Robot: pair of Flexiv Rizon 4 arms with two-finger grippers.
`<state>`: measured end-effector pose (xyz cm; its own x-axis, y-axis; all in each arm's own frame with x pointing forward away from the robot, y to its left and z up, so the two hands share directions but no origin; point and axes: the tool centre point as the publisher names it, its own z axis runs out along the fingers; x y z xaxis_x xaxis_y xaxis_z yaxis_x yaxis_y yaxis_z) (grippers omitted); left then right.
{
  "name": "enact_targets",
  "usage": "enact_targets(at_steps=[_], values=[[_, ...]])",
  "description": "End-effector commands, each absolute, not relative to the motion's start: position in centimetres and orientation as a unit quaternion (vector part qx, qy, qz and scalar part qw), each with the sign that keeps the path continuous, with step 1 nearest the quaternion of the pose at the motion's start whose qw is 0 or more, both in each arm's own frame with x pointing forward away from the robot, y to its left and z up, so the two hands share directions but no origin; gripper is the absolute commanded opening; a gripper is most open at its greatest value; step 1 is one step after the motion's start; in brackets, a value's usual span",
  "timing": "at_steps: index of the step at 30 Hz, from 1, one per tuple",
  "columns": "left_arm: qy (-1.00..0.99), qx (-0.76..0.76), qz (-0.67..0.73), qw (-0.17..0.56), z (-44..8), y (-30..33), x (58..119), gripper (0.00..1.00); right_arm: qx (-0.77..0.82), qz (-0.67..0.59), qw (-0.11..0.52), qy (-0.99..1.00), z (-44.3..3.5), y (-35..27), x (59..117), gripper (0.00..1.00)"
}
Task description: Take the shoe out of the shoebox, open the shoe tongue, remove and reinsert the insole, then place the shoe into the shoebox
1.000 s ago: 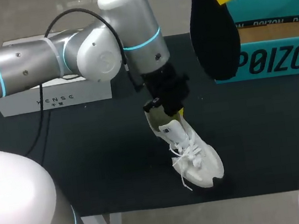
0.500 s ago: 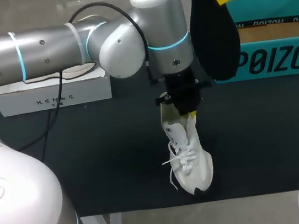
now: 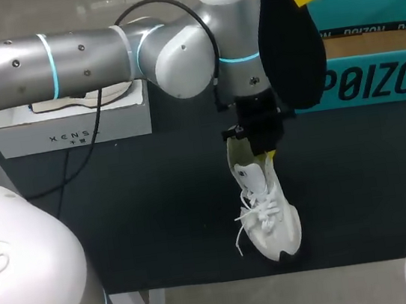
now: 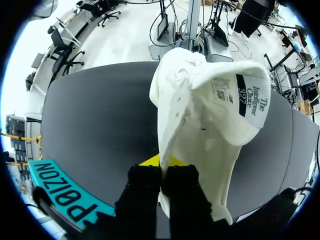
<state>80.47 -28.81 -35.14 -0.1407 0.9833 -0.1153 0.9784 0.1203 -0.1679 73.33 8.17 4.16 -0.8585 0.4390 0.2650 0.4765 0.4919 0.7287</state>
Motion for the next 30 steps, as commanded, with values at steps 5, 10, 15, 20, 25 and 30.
enact_targets(at_steps=[5, 10, 15, 20, 25, 30], values=[[-0.743, -0.662, 0.098, 0.020, -36.0, -28.9, 80.2, 0.00, -0.266, -0.427, 0.023, -0.864, 4.2, 8.3, 73.5, 0.00], [-0.738, -0.668, 0.090, 0.015, -36.5, -29.0, 79.8, 0.00, -0.266, -0.427, 0.023, -0.864, 4.2, 8.3, 73.5, 0.00], [-0.735, -0.668, 0.112, -0.023, -36.1, -29.4, 79.6, 1.00, -0.266, -0.427, 0.023, -0.864, 4.2, 8.3, 73.5, 0.00], [-0.738, -0.652, 0.167, -0.053, -34.5, -29.5, 79.7, 1.00, -0.266, -0.427, 0.023, -0.864, 4.2, 8.3, 73.5, 0.00], [-0.757, -0.589, 0.268, -0.093, -32.3, -29.0, 80.7, 1.00, -0.266, -0.427, 0.023, -0.864, 4.2, 8.3, 73.5, 0.00], [-0.773, -0.482, 0.371, -0.182, -30.7, -27.7, 81.5, 1.00, -0.266, -0.427, 0.023, -0.864, 4.2, 8.3, 73.5, 0.00]])
